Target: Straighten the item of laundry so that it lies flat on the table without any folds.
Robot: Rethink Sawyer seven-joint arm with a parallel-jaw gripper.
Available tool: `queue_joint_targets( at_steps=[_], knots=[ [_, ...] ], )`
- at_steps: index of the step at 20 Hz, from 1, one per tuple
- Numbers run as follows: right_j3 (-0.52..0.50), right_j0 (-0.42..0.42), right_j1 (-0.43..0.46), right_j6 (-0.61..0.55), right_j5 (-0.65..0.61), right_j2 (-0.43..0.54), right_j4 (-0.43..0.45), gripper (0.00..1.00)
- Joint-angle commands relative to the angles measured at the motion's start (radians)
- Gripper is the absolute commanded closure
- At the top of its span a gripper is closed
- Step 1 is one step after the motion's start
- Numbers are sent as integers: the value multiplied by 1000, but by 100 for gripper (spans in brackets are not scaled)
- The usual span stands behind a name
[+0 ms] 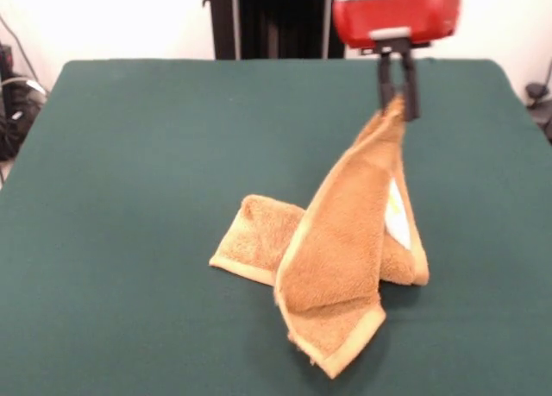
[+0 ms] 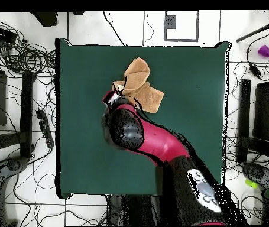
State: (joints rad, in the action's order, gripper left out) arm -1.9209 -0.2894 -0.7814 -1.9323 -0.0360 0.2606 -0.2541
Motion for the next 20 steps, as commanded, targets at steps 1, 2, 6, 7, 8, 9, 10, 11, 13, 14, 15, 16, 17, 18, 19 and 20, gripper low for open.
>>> queue_joint_targets(
  at_steps=[1,2,6,7,8,9,10,11,13,14,15,16,17,18,19,20],
  knots=[
    [-91,69,-12,-246,-77,72,-69,100],
    [-100,43,-13,-261,-49,115,-72,100],
    [-33,11,32,-250,-40,182,-92,100],
    [-12,7,46,-244,-42,194,-97,100],
    [20,12,64,-236,-42,196,-104,100],
    [44,11,84,-228,-33,204,-107,100],
    [65,10,102,-222,-28,213,-110,100],
    [86,8,120,-216,-24,221,-112,100],
    [111,-12,161,-202,-4,258,-99,100],
    [118,-22,182,-210,24,281,-92,100],
    [131,-17,199,-211,41,282,-87,100],
    [141,-13,217,-212,57,287,-79,100],
    [146,-20,239,-221,93,307,-64,100],
    [151,-26,260,-231,128,325,-47,100],
    [159,-32,285,-236,157,343,-31,100],
    [168,-45,313,-237,179,369,-12,100]
  ],
)
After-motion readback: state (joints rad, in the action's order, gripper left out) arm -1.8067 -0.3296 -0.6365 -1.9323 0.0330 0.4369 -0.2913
